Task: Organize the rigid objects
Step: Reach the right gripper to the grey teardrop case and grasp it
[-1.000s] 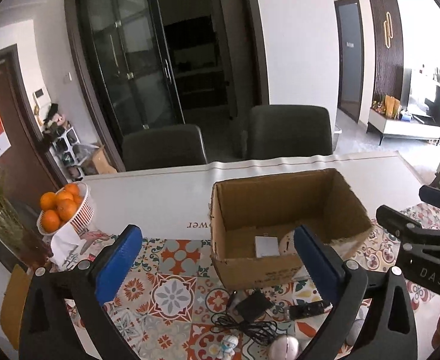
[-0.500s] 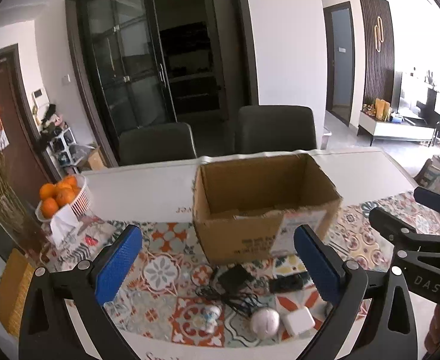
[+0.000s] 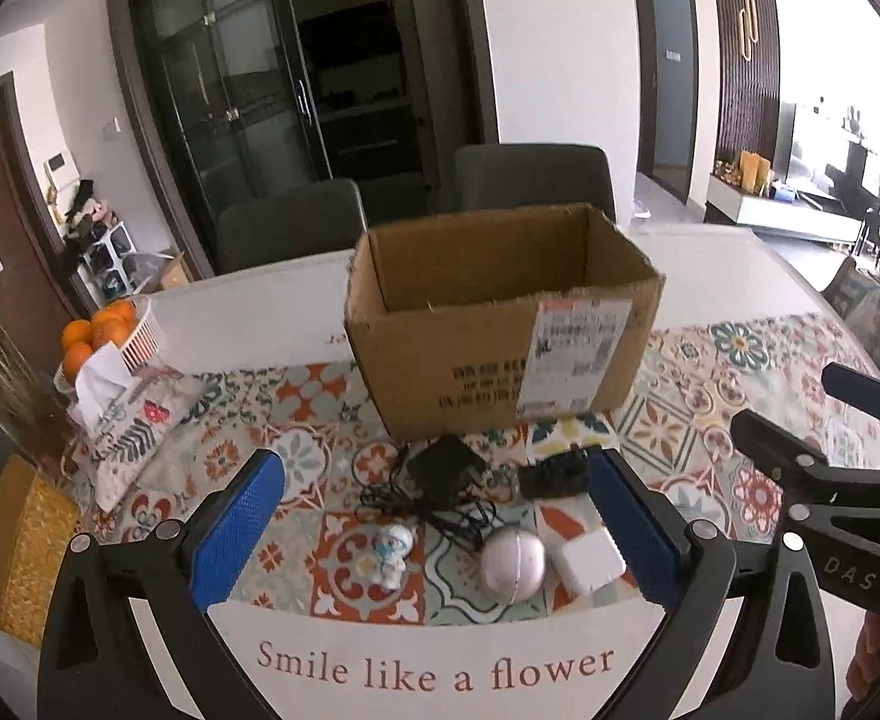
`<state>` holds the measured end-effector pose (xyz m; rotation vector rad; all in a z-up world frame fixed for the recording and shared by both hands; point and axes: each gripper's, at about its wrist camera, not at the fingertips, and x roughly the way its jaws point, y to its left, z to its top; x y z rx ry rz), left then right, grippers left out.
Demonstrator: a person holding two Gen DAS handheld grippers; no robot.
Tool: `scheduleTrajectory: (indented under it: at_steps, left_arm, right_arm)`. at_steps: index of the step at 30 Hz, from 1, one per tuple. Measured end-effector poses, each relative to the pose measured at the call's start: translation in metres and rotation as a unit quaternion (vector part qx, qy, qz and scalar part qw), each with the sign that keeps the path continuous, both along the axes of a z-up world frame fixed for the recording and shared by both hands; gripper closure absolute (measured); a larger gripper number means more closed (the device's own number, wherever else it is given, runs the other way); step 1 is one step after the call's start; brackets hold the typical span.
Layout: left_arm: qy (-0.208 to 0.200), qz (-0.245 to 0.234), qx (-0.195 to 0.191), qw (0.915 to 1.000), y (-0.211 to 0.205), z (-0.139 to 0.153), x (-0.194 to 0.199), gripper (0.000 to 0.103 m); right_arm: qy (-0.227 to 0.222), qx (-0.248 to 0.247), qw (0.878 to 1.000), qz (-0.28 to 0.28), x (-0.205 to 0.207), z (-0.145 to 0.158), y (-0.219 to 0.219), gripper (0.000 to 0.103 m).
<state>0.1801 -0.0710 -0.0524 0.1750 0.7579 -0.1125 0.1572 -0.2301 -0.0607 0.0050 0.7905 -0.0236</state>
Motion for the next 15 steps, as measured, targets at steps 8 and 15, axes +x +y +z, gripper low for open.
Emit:
scheduleTrajectory:
  at_steps: [8,15]
  left_arm:
    - [0.023,0.004,-0.017,0.9996,0.0,-0.036,-0.009,0.0]
    - [0.044,0.011,-0.023,0.9987,-0.001,-0.068,-0.014,0.0]
  right_arm:
    - [0.034,0.012,0.999,0.008,-0.006,-0.037,-0.003,0.017]
    - [0.062,0.024,0.998,0.013,-0.006,-0.071,-0.006,0.017]
